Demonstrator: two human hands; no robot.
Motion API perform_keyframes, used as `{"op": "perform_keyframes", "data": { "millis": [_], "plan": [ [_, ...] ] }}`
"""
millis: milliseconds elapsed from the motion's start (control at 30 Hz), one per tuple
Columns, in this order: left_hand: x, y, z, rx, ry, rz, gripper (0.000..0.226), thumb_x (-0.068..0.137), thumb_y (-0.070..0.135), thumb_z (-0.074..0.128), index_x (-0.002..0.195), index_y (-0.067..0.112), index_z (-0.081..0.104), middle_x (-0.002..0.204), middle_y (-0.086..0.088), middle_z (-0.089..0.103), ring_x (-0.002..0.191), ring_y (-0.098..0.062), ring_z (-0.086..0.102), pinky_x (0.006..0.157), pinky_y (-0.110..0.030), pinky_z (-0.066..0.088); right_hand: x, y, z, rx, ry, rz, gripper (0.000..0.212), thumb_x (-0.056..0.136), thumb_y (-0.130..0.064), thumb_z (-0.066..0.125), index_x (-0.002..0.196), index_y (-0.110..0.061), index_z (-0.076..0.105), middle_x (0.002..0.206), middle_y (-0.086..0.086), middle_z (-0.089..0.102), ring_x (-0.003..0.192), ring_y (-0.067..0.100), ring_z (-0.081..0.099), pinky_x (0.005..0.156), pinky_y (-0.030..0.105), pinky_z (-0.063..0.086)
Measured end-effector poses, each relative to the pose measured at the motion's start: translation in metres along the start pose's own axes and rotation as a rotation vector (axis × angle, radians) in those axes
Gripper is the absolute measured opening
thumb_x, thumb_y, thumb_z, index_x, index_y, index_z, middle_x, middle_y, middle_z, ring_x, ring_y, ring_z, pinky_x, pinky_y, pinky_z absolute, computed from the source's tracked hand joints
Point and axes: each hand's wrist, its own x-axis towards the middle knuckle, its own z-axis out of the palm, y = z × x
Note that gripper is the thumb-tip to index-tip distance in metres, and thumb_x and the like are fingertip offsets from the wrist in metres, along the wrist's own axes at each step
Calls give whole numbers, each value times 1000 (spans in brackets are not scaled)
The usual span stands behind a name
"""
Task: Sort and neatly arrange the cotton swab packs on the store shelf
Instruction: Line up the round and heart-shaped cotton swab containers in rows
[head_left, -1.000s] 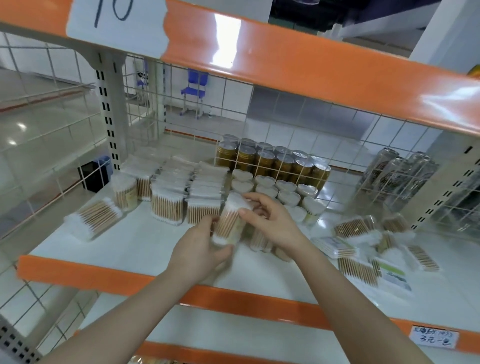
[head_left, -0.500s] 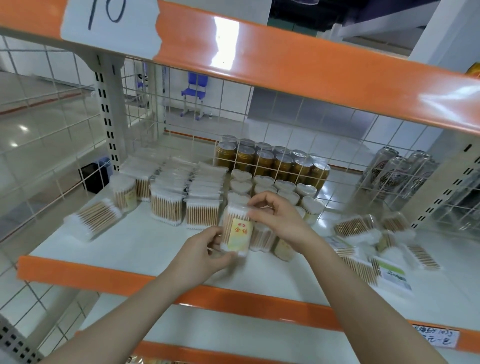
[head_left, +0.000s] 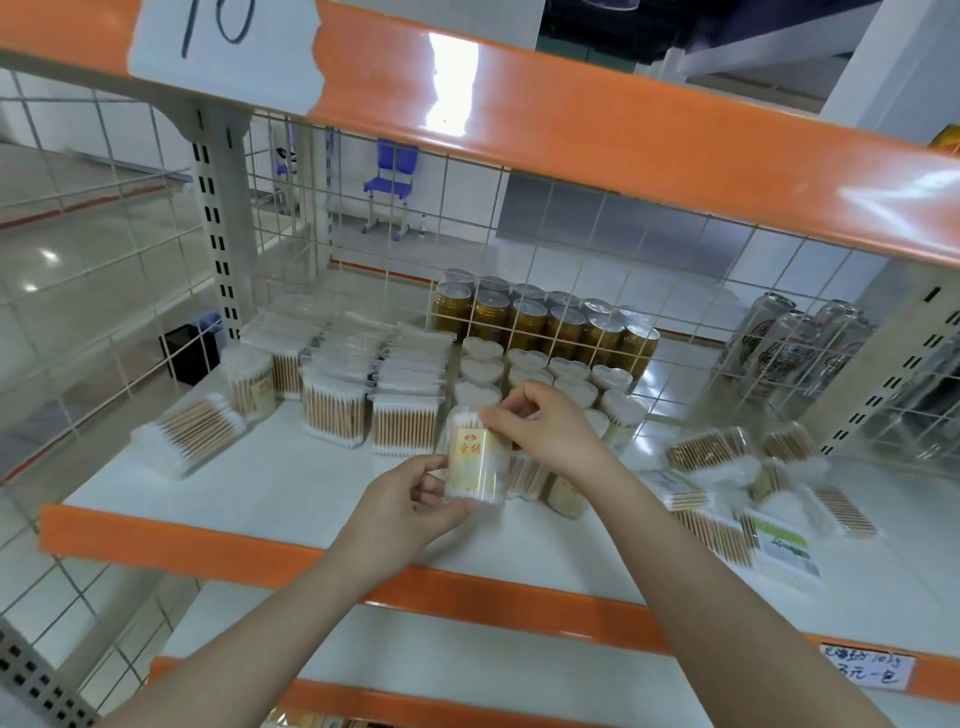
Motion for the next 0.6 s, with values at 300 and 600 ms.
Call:
{"op": "perform_keyframes", "data": {
  "millis": [300, 600],
  "plan": [
    [-3, -4, -5, -11, -19, 7, 42, 76, 20, 75, 114, 27, 59, 87, -2, 63, 78, -12, 57, 74, -17, 45, -6, -2, -4, 18, -57, 53, 26, 80, -40, 67, 88, -18, 56, 93, 2, 64, 89, 19, 63, 84, 39, 54],
    [-3, -2, -3, 39, -36, 16, 47, 73, 17, 77, 113, 25, 56, 92, -5, 60, 79, -12, 54, 68, -10, 42, -17, -6, -14, 63, -88, 62, 20, 81, -34, 68, 89, -20, 57, 88, -1, 64, 81, 12, 60, 77, 31, 52]
  ]
}}
